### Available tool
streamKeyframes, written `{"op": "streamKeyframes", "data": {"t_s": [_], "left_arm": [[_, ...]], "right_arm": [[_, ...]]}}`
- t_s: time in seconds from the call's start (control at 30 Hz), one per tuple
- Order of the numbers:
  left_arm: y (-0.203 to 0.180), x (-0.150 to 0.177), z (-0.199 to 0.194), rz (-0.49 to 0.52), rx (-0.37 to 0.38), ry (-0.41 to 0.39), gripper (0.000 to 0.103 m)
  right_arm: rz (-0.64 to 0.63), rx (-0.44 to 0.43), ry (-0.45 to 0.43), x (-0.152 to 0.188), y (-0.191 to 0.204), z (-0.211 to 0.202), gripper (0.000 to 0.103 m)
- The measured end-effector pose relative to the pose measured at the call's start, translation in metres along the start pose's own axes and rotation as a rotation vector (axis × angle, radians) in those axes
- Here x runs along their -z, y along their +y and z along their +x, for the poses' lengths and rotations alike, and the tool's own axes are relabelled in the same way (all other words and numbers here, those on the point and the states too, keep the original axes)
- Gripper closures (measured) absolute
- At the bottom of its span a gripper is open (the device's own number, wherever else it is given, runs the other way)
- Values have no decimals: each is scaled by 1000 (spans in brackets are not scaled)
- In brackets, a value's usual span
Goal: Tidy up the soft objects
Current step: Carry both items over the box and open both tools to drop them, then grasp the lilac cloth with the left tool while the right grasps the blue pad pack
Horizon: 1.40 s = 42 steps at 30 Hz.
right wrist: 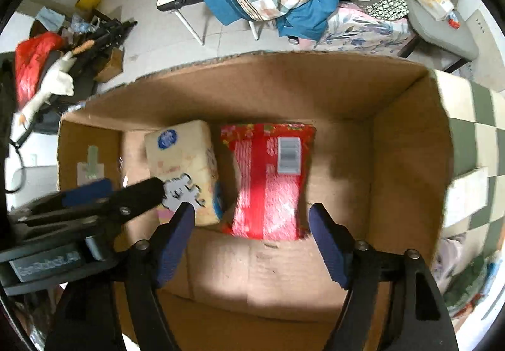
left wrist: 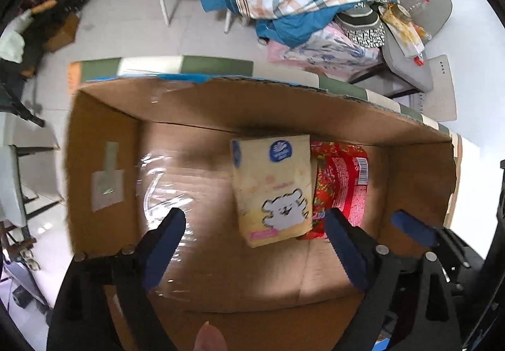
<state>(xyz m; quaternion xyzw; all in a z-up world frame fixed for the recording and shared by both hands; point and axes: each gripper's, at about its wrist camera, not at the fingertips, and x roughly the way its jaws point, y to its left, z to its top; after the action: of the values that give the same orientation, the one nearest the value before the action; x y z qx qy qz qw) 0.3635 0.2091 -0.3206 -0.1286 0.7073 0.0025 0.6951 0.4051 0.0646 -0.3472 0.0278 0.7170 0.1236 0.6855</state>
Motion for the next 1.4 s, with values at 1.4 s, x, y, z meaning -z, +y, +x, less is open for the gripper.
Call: {"op": "streamKeyframes", "data": {"t_s": [1.4], "left_arm": [[-168, 163, -158, 269, -210, -389, 3]], "right_arm": [[114, -43, -279, 201, -116, -199, 0]]}}
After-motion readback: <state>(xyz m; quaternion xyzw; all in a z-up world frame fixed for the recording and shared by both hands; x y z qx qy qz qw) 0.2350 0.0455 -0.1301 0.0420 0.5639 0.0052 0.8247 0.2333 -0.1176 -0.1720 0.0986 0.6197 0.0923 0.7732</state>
